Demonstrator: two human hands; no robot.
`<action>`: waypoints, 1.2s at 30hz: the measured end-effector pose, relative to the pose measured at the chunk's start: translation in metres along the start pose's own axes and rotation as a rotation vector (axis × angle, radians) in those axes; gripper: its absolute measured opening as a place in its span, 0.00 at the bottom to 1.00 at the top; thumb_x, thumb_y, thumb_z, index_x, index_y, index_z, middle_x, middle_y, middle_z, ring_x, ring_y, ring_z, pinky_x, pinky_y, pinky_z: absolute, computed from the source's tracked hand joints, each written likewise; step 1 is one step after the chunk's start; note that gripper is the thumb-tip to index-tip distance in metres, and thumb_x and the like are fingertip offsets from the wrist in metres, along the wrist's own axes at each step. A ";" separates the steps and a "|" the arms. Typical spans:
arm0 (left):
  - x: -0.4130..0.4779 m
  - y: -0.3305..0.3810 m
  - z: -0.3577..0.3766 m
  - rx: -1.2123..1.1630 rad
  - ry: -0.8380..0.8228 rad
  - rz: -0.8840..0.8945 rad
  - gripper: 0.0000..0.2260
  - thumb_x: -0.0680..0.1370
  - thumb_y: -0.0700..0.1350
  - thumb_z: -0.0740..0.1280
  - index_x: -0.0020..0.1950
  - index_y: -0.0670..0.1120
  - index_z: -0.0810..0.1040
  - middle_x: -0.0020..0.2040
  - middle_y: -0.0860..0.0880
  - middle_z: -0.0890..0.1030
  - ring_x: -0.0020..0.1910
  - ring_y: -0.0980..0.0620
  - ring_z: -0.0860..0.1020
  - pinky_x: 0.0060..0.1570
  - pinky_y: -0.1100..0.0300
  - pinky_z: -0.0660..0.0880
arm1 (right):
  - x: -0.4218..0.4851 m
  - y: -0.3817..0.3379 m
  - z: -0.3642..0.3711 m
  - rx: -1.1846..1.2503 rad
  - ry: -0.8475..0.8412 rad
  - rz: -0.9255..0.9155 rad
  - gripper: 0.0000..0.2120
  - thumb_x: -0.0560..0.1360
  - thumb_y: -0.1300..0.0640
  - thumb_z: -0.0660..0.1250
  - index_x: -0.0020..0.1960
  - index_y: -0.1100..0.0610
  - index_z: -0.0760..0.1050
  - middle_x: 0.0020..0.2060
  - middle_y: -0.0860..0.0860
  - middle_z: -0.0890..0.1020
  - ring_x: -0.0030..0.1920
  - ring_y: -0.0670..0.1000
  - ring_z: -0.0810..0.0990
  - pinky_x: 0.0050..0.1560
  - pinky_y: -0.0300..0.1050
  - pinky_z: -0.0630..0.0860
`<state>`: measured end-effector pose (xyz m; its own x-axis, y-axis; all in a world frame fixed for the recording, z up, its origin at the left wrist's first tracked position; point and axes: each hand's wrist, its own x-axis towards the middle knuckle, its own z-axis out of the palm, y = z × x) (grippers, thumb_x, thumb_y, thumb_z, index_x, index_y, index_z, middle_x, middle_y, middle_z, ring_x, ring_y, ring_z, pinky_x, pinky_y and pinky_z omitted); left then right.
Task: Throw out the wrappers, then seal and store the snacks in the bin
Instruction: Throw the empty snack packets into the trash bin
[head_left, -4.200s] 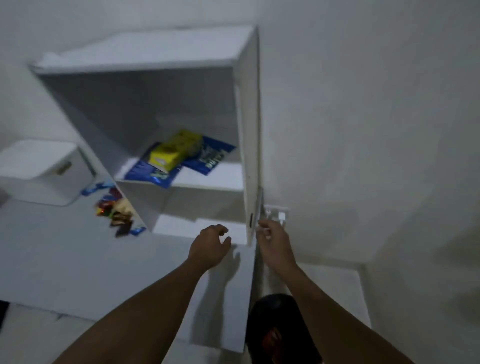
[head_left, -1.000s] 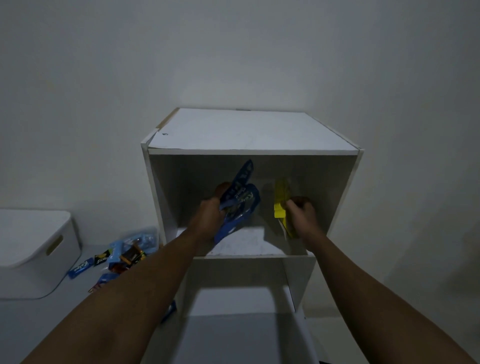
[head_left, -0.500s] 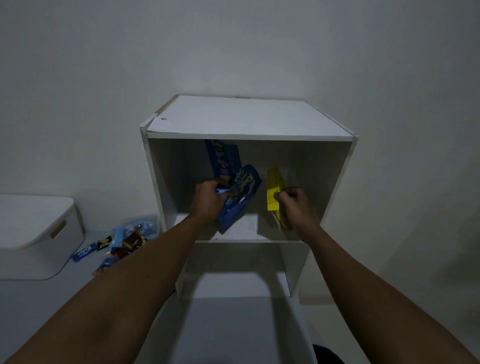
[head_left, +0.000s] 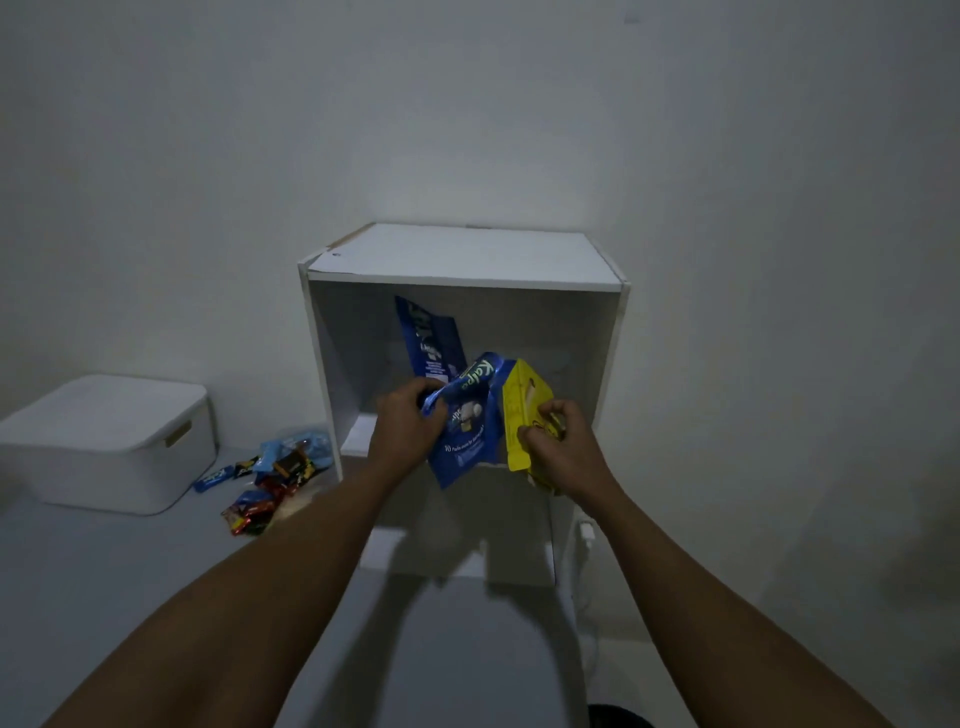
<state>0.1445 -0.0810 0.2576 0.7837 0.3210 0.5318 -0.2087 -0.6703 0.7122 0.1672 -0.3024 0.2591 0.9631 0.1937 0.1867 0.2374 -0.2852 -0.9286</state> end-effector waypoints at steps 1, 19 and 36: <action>-0.013 0.008 0.002 -0.004 0.012 0.003 0.08 0.76 0.39 0.70 0.55 0.45 0.82 0.47 0.49 0.83 0.44 0.56 0.79 0.42 0.68 0.72 | -0.011 0.004 -0.007 -0.007 -0.007 -0.017 0.23 0.66 0.47 0.71 0.58 0.48 0.70 0.59 0.52 0.74 0.56 0.53 0.78 0.53 0.52 0.79; -0.211 0.092 0.142 -0.076 -0.379 -0.158 0.16 0.72 0.36 0.72 0.58 0.44 0.78 0.53 0.49 0.79 0.48 0.53 0.80 0.43 0.72 0.73 | -0.173 0.147 -0.155 -0.102 0.206 0.085 0.20 0.66 0.56 0.75 0.55 0.53 0.72 0.56 0.50 0.71 0.54 0.44 0.73 0.52 0.20 0.63; -0.299 0.026 0.301 -0.057 -0.917 -0.274 0.14 0.79 0.39 0.62 0.65 0.44 0.74 0.55 0.44 0.82 0.49 0.46 0.81 0.47 0.58 0.77 | -0.213 0.292 -0.212 -0.234 0.308 0.666 0.20 0.65 0.51 0.73 0.55 0.54 0.75 0.58 0.52 0.63 0.50 0.49 0.71 0.57 0.40 0.68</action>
<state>0.0812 -0.3958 -0.0212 0.9575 -0.2031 -0.2046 0.0404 -0.6085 0.7926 0.0584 -0.6263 0.0160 0.8959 -0.3490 -0.2749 -0.4171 -0.4478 -0.7909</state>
